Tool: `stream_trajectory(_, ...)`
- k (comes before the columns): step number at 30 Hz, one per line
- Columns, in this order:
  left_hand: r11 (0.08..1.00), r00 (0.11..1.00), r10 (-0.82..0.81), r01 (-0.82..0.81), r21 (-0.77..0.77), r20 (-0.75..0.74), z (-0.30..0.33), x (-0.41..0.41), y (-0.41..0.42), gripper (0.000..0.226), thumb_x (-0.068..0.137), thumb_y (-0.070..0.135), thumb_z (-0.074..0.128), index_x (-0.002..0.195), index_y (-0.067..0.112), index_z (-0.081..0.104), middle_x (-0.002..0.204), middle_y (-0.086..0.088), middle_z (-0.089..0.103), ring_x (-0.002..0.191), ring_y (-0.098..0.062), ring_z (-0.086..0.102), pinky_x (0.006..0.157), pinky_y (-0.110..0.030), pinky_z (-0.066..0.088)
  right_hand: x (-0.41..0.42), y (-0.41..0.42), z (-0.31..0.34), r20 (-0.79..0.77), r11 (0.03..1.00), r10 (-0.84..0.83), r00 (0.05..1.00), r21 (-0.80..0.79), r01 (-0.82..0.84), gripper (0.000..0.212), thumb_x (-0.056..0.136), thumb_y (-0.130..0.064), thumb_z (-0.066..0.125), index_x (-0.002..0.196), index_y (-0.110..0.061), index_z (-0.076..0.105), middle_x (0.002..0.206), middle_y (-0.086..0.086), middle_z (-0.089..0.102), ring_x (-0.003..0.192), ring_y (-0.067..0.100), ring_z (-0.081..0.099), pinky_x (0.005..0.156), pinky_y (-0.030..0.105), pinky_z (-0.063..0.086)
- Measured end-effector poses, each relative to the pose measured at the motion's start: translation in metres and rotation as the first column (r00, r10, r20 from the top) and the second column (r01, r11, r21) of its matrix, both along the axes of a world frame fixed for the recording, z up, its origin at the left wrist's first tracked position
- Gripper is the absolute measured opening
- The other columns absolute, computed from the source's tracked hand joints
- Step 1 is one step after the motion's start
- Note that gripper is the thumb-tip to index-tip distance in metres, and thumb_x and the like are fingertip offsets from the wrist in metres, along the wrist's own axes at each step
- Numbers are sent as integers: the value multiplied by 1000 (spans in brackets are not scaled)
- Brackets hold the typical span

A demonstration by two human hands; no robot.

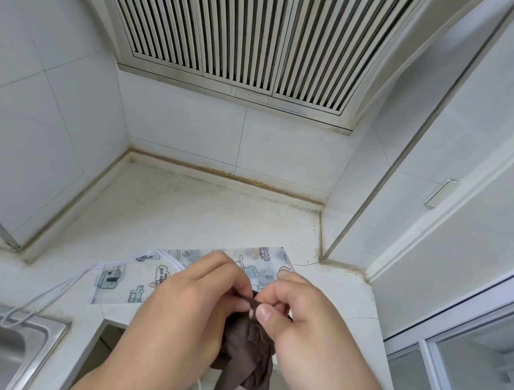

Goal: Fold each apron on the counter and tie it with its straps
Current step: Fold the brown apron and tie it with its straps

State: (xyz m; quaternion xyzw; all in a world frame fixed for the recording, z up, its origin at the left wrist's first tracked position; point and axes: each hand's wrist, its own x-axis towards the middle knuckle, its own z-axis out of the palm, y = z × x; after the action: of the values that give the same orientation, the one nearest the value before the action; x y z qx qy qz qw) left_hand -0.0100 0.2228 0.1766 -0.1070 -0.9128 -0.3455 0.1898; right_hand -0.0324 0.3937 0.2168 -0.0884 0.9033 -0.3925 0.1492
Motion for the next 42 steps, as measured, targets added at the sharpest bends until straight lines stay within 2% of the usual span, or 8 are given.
stream_trajectory(5,936,983,108,-152,319,151,5,15,9,46,81,32,85,98,49,46,96,15,63,70,-8,69,59,-30,52,-1,1,-7,100,991,-98,990,-86,107,23,104,-19,57,84,-26,68,92,-7,60,77,-6,57,72,13,43)
stream_trajectory(8,982,997,70,-75,173,35,10,19,12,23,84,46,77,87,43,54,95,15,58,73,-6,67,53,-29,55,-2,0,-12,83,985,-142,986,-84,149,21,103,-20,57,86,-22,69,98,-7,62,87,0,60,79,16,45)
stream_trajectory(11,998,996,65,-66,14,68,10,14,12,21,80,63,61,81,42,63,86,22,55,67,0,58,48,-27,50,-3,0,-11,66,982,-159,985,-89,165,22,103,-19,57,84,-22,68,102,-9,60,91,-4,57,76,9,41)
stream_trajectory(14,990,995,89,-83,-114,52,10,10,17,26,80,64,57,74,44,70,77,20,51,61,-4,49,44,-16,33,-4,1,-10,70,978,-179,981,-99,185,24,103,-19,57,81,-24,67,103,-10,58,92,-3,57,78,9,39)
stream_trajectory(21,963,986,169,-168,-213,-12,15,6,25,30,82,55,53,67,36,69,74,16,53,50,-10,51,35,-23,33,-3,0,-14,37,968,-216,976,-125,219,25,102,-19,61,78,-25,68,100,-11,57,92,-4,57,76,12,41)
stream_trajectory(26,956,984,165,-177,-233,-70,12,10,30,29,86,40,52,65,26,68,74,8,55,45,-22,50,32,-31,35,-1,-1,-16,12,959,-229,973,-172,227,25,99,-14,66,77,-26,70,97,-10,58,94,-6,57,76,8,40)
stream_trajectory(34,988,994,-1,18,-151,113,4,5,15,15,92,36,47,79,32,39,89,13,43,50,-20,50,39,-39,46,-3,4,-20,-68,966,-192,979,-187,177,22,88,-11,80,73,-26,75,97,-17,61,87,-1,62,74,10,42)
stream_trajectory(42,984,967,-174,179,-9,189,8,1,0,15,93,29,57,79,31,52,98,16,50,74,-15,59,61,-33,59,-1,16,-24,-320,991,-118,940,-94,92,24,80,-12,86,68,-29,74,94,-16,62,93,5,60,74,9,40)
